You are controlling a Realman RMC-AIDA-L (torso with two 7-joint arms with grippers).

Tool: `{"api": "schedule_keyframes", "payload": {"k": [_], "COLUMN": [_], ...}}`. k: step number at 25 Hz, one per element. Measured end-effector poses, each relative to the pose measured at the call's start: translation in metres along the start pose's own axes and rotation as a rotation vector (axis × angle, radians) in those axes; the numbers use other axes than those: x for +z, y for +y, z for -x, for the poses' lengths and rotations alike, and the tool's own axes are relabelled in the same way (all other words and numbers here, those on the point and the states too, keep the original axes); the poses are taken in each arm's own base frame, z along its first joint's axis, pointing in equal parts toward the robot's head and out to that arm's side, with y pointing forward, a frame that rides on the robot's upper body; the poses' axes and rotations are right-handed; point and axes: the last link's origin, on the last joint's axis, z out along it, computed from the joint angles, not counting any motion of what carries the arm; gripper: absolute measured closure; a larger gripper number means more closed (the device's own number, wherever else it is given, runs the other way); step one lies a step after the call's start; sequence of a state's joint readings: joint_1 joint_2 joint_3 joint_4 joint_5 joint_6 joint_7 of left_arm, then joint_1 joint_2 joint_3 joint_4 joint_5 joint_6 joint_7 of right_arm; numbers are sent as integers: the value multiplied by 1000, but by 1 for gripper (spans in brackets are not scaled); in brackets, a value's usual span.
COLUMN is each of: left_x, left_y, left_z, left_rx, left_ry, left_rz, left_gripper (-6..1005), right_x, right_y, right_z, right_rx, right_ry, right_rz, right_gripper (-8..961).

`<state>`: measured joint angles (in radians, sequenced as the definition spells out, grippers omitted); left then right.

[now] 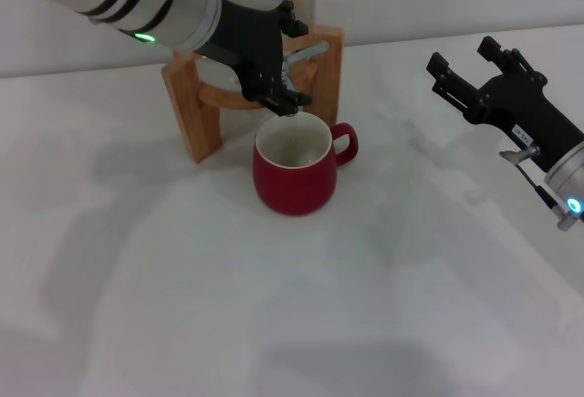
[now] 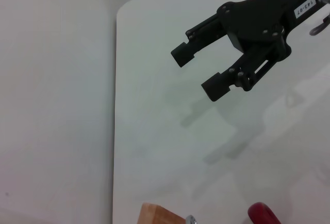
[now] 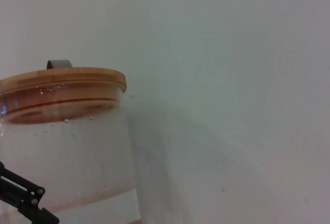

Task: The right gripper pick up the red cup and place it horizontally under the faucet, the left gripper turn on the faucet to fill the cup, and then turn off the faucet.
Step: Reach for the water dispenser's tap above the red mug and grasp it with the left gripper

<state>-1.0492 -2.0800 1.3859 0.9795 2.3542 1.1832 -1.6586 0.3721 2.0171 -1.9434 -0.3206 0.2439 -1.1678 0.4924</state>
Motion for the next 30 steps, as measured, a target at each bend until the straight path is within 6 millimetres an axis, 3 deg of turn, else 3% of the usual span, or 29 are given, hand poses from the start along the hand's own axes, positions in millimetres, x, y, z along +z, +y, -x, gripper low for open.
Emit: {"api": "schedule_keyframes", "payload": {"k": [30], "left_x": [16], "left_y": [4], "left_z": [-6], "left_rx": [50], "left_ry": [19], "left_rz": [-30], "left_gripper": [139], "right_x": [1], "right_y": [0], "right_z": [0], "right_rx": [-1], "right_ry": [0], "right_rz": [2], "right_gripper": [80]}}
